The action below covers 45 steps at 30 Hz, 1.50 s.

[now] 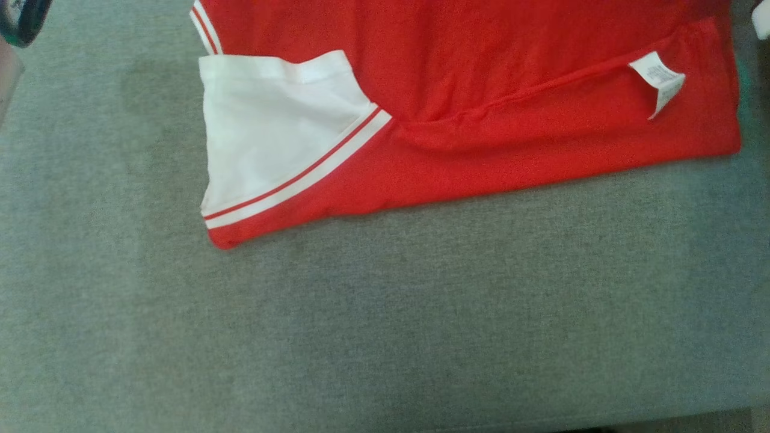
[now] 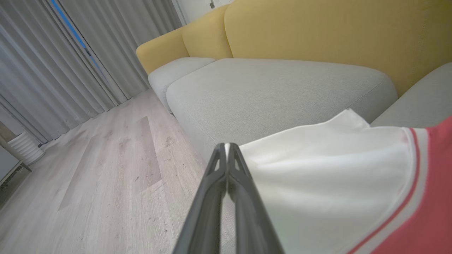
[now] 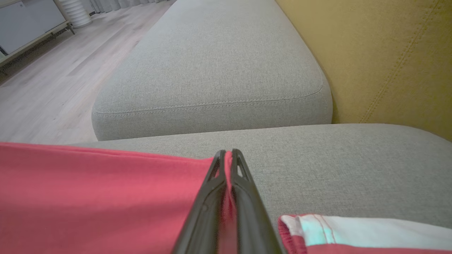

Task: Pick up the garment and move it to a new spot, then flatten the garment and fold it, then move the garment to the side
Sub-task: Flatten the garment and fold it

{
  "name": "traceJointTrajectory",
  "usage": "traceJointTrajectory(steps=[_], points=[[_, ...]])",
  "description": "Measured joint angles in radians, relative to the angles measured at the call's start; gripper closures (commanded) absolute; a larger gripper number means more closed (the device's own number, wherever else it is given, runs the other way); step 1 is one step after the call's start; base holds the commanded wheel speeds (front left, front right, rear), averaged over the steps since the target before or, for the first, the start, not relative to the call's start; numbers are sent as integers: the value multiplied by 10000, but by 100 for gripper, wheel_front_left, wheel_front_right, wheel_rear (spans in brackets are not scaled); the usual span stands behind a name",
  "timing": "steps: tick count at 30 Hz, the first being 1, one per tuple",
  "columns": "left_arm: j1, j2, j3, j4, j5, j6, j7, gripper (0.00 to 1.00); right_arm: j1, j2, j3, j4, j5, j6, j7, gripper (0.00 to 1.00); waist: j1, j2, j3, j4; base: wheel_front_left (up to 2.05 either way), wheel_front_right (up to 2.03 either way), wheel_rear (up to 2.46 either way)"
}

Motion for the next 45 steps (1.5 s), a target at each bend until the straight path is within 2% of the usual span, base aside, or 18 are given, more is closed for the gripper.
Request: traceJointTrajectory(steps=[9,13,17,23,31,35,40,41,42,43,44,45], points=[[1461,-10,-180,-280,-328,-73,-428,100,1415,-144,-362,-470,148,0,-178,100,-1,0,-379,453,0,0,0],[2387,109,-326,-930,-533,157,-543,100,1940,-242,-654,-761,270,0,-203,100,-2,0,-520,663,0,0,0],[3115,445,-357,-1883,-577,556,-568,100,2362,-314,-913,-1152,305,0,-203,100,-1,0,-622,824,0,0,0],[4728,1012,-560,-4027,-1007,1530,-270,100,3519,-391,-1348,-1935,368,0,-174,100,-2,1,-700,947,0,0,0],[6137,1402,-698,-5716,-1101,2644,-245,100,4593,-364,-1918,-2731,380,0,-71,100,-2,1,-650,1049,0,0,0],[6658,1513,-763,-6109,-1103,2982,-301,100,5154,-280,-2146,-3087,380,0,33,100,-2,0,-584,1063,0,0,0],[7091,1498,-809,-6182,-1231,3187,-550,100,5421,-215,-2282,-3281,376,0,56,100,0,0,-482,1105,0,0,0],[7132,1492,-811,-6178,-1271,3196,-608,100,5442,-201,-2282,-3283,376,0,104,85,0,0,-483,1113,0,0,0],[7132,1492,-811,-6178,-1271,3196,-608,100,5442,-201,-2282,-3283,376,0,104,53,0,0,-483,1113,0,0,0],[7172,1461,-813,-6174,-1279,3231,-671,100,5473,-173,-2286,-3283,376,0,109,0,0,0,-493,1123,0,0,0],[7227,1402,-809,-6159,-1283,3279,-765,55,5520,-127,-2290,-3283,374,0,107,0,0,0,-511,1132,0,0,0],[7281,1325,-811,-6100,-1325,3294,-849,4,5554,-67,-2303,-3281,374,0,105,0,0,0,-541,1138,0,0,0]])
